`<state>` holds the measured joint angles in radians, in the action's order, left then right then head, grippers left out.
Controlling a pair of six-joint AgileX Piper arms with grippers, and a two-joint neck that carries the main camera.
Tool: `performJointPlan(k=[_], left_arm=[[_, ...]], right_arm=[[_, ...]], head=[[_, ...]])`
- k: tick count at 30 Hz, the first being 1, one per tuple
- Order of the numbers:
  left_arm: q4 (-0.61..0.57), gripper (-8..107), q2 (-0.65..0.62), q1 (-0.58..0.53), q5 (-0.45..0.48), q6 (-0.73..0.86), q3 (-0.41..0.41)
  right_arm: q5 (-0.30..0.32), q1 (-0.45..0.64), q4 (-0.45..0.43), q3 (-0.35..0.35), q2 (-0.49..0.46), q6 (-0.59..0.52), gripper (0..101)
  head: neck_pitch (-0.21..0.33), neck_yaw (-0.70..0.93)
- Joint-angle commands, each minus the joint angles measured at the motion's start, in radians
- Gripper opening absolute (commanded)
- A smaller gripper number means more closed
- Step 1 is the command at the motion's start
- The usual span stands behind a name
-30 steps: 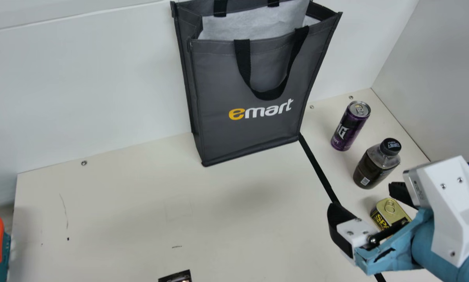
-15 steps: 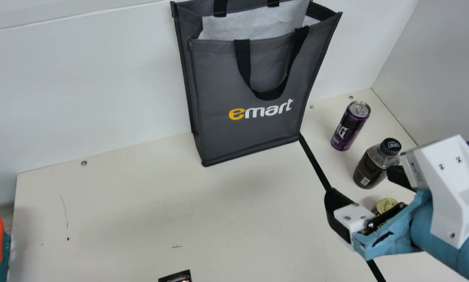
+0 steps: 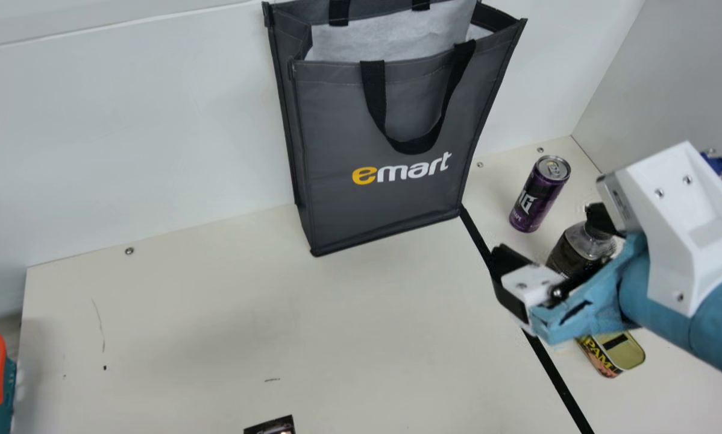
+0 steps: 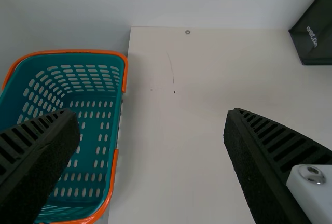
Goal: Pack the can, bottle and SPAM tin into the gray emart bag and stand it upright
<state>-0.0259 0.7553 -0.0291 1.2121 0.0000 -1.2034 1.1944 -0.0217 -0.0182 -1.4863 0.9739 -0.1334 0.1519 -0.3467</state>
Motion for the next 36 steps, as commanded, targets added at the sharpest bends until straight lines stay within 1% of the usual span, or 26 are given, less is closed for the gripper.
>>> performJointPlan(k=[1, 5, 11, 16, 26, 36], left_arm=[[0.0, 90, 0.0, 0.0, 0.0, 0.0, 0.0], [0.0, 90, 0.0, 0.0, 0.0, 0.0, 0.0], [0.0, 90, 0.0, 0.0, 0.0, 0.0, 0.0], [0.0, 90, 0.0, 0.0, 0.0, 0.0, 0.0], [0.0, 90, 0.0, 0.0, 0.0, 0.0, 0.0], [0.0, 90, 0.0, 0.0, 0.0, 0.0, 0.0]], right_arm=[[0.0, 0.007, 0.011, -0.036, 0.027, -0.028, 95], [0.006, 0.028, 0.032, -0.104, 0.082, -0.087, 95], [0.025, 0.073, 0.083, -0.224, 0.175, -0.192, 95], [0.026, 0.116, 0.133, -0.302, 0.248, -0.281, 95], [0.026, 0.176, 0.209, -0.419, 0.365, -0.429, 95], [0.026, 0.169, 0.233, -0.52, 0.463, -0.539, 95]], head=[[0.023, -0.002], [0.023, -0.002], [0.023, -0.002], [0.023, -0.002], [0.023, -0.002], [0.023, -0.002]])
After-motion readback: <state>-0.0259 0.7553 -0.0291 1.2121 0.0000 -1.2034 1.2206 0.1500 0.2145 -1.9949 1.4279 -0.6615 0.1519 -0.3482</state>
